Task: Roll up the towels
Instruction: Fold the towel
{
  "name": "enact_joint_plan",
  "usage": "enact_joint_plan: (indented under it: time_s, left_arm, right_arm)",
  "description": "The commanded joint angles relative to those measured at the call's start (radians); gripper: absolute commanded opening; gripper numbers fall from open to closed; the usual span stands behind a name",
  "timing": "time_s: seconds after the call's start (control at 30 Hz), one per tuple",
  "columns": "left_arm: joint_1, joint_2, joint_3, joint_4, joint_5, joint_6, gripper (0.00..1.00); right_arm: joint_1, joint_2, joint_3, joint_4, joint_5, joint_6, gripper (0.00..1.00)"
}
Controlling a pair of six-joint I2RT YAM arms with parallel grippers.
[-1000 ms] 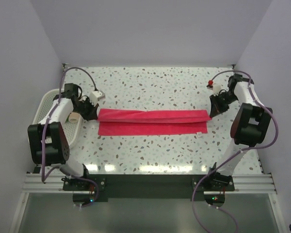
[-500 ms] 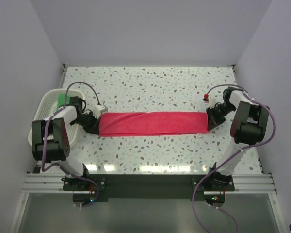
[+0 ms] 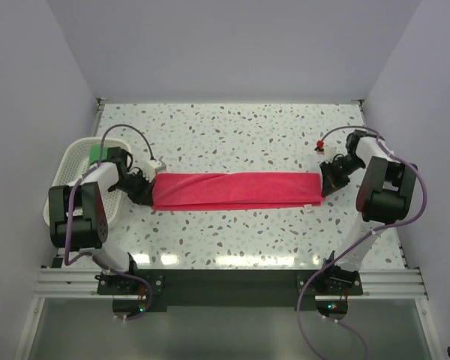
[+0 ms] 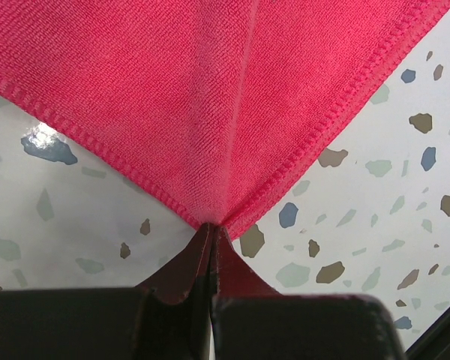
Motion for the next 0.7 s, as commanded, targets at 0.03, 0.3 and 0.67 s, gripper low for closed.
enact_joint_plan:
  time_s: [0.03,0.3,0.67]
  left_arm:
    - [0.009,-0.016,0.035,0.013,-0.002,0.011,0.0]
    - [0.009,0.034,0.237,0.076,0.067,-0.129,0.0]
    - [0.008,0.238,0.585,0.24,0.119,-0.334,0.0]
  right_arm:
    - [-0.005,-0.004,0.046,-0.005,-0.013,0.002,0.0]
    - [-0.005,0.045,0.326,0.038,-0.083,0.172,0.0]
    - [-0.003,0.244,0.709,0.085,-0.13,0.343,0.0]
